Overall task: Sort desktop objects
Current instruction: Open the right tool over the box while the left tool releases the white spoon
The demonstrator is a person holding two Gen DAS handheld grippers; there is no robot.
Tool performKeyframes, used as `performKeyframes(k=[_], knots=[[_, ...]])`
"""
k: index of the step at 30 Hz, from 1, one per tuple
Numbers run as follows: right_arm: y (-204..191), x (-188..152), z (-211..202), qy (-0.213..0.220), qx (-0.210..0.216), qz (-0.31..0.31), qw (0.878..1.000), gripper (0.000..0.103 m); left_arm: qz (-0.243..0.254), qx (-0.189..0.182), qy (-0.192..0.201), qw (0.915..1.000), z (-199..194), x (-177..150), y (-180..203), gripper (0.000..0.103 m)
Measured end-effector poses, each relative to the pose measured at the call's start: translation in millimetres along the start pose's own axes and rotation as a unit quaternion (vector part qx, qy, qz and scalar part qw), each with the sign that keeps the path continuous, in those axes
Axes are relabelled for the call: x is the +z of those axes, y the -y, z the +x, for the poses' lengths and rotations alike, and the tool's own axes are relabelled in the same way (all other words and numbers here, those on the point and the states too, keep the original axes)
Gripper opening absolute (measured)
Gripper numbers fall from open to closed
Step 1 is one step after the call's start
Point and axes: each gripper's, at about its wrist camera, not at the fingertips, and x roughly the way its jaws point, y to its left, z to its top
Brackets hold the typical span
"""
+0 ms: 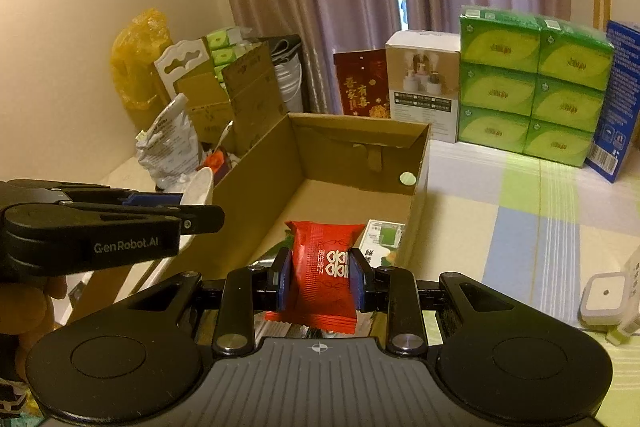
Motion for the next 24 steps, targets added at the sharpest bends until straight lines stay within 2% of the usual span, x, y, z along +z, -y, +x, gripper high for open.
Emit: performKeyframes(k=[15, 18, 20, 21, 24], knots=[[12.2, -1.8, 23.3, -0.012, 0.002, 0.017, 1.0, 0.027, -0.023, -0.003, 0.0, 0.9997, 31.9, 11.8, -10.5, 0.028], [14.0, -1.4, 26.6, -0.009, 0.009, 0.023, 1.0, 0.027, -0.025, -0.002, 0.001, 0.9997, 33.8, 10.7, -10.7, 0.039], [15.7, -0.9, 28.5, -0.009, 0.016, 0.03, 0.999, 0.028, -0.026, 0.0, 0.0, 0.9997, 34.8, 8.7, -11.8, 0.039], [16.6, -0.9, 28.9, -0.008, 0.018, 0.033, 0.999, 0.03, -0.027, 0.0, 0.0, 0.9996, 35.2, 7.8, -12.7, 0.039], [18.4, 0.0, 26.2, 0.003, 0.015, 0.039, 0.999, 0.048, -0.029, 0.003, -0.002, 0.9996, 34.7, 4.4, -15.3, 0.039]])
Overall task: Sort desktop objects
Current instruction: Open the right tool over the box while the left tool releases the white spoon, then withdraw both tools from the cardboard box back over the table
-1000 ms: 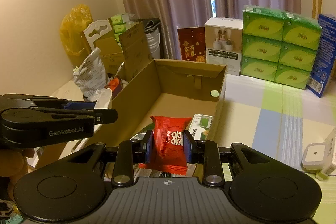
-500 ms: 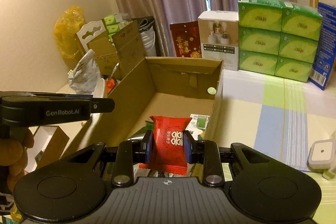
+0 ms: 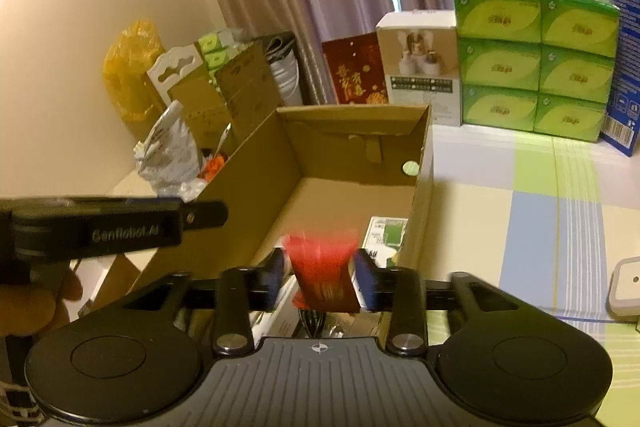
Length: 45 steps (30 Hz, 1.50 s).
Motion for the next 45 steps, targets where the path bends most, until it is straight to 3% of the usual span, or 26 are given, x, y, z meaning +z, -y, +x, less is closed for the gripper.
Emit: performKeyframes(k=[20, 29, 32, 45], knots=[[8.6, -2.7, -40.4, 0.01, -0.014, 0.005, 1.0, 0.055, 0.003, 0.006, 0.003, 1.0, -29.8, -17.1, 9.7, 0.055], [11.5, -12.2, -70.9, 0.013, -0.024, 0.008, 1.0, 0.065, 0.0, 0.001, 0.006, 1.0, -59.0, -27.5, 17.5, 0.069], [14.3, -16.4, -83.9, 0.016, -0.028, 0.008, 0.999, 0.068, 0.001, 0.001, 0.01, 0.9999, -69.2, -29.6, 21.8, 0.08], [34.7, -32.9, -144.0, 0.034, -0.05, 0.016, 0.998, 0.075, 0.017, 0.007, 0.031, 0.9993, -112.1, -34.3, 45.6, 0.098]])
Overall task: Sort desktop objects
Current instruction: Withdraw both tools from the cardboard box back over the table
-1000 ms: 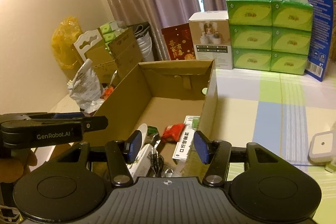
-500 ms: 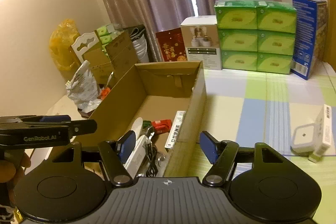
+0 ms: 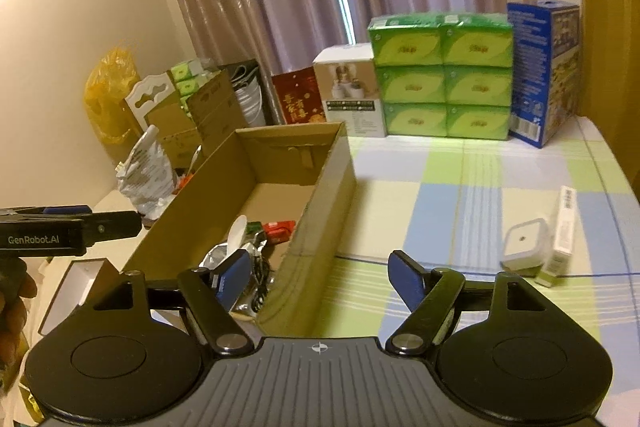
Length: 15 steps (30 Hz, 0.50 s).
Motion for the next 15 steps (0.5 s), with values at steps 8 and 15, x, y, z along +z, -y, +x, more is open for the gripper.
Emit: performKeyframes(k=[8, 15], knots=[[28.9, -20.1, -48.2, 0.026, -0.028, 0.004, 0.999, 0.089, 0.009, -0.021, 0.007, 0.9997, -20.7, -10.5, 27.1, 0.102], [87.4, -47.0, -89.2, 0.033, -0.086, 0.054, 0.994, 0.096, 0.028, -0.056, 0.011, 0.9979, -32.1, -22.5, 72.0, 0.102]])
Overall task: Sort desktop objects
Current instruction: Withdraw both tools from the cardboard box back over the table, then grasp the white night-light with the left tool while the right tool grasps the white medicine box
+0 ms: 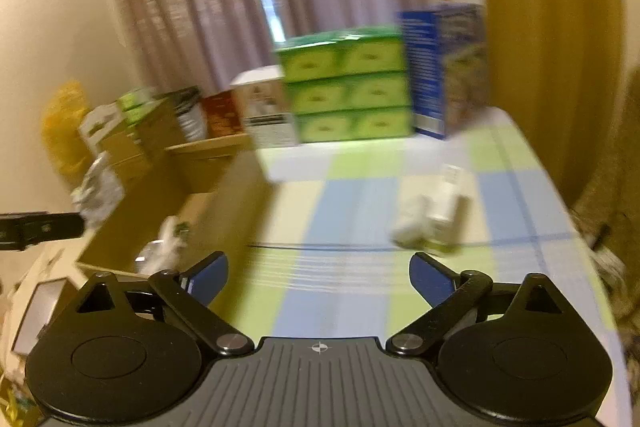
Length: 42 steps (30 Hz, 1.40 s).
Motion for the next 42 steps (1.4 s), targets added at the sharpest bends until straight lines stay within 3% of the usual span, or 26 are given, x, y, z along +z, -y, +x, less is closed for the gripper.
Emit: performKeyframes(k=[8, 14, 18, 23, 29, 37, 42], knots=[[67.4, -9.6, -27.1, 0.007, -0.047, 0.048, 0.998, 0.099, 0.036, -0.038, -0.007, 0.9986, 15.4, -3.2, 60.7, 0.102], [97.3, -9.0, -30.5, 0.01, -0.059, 0.07, 0.996, 0.099, 0.047, -0.057, -0.021, 0.997, 42.1, -7.0, 99.1, 0.102], [109.0, -5.0, -19.3, 0.008, -0.062, 0.075, 0.995, 0.099, 0.049, -0.065, -0.032, 0.9961, 69.3, -10.7, 119.8, 0.102], [119.9, -1.9, 7.3, 0.006, -0.071, 0.069, 0.995, 0.099, 0.076, -0.049, -0.049, 0.9947, 110.3, -18.6, 143.7, 0.102], [128.3, -2.0, 48.9, 0.005, -0.083, 0.061, 0.995, 0.099, 0.055, -0.063, -0.073, 0.9938, 163.6, -27.1, 152.5, 0.102], [130.9, -3.6, 102.4, 0.009, -0.098, 0.053, 0.994, 0.077, 0.037, -0.052, -0.049, 0.9968, 226.3, -33.4, 153.2, 0.099], [131.6, -5.6, 130.1, -0.004, -0.096, 0.045, 0.994, 0.07, 0.047, -0.043, -0.029, 0.9975, 253.1, -39.8, 152.2, 0.1]])
